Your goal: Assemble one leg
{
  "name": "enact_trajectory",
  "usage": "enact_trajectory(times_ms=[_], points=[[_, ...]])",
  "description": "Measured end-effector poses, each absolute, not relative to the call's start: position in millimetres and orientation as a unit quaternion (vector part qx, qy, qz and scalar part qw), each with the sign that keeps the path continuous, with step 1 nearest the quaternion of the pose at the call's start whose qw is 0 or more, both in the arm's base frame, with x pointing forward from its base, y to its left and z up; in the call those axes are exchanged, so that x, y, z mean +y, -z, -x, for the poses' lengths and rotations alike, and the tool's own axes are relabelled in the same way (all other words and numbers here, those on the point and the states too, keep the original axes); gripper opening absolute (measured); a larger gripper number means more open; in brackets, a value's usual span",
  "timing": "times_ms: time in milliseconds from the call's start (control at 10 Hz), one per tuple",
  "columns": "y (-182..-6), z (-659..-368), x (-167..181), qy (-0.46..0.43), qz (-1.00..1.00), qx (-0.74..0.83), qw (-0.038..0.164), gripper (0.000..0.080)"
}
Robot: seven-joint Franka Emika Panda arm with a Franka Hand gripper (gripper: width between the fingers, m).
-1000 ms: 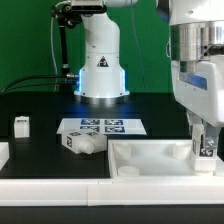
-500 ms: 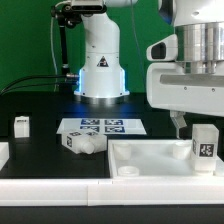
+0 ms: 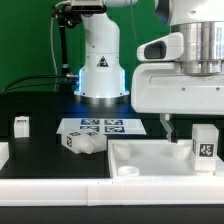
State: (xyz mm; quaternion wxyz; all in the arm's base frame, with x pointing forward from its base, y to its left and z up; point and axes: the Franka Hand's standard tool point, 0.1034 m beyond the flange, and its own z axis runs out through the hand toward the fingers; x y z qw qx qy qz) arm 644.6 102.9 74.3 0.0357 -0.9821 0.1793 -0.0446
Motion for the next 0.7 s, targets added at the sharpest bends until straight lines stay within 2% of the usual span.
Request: enact_trajectory(times_ms=[100, 300, 400, 700], points=[[-74.3, -644.6, 103.2, 0.043, 0.975, 0.213, 0.038, 0.0649], [-74.4, -644.7, 102.2, 0.043, 0.974, 0.219, 0.037, 0.0388], [-74.4, -644.7, 102.4, 0.042, 0.968, 0.243, 0.039, 0.0284], [-73.9, -644.3, 102.0, 0.037, 0.934, 0.352, 0.043, 0.0285]])
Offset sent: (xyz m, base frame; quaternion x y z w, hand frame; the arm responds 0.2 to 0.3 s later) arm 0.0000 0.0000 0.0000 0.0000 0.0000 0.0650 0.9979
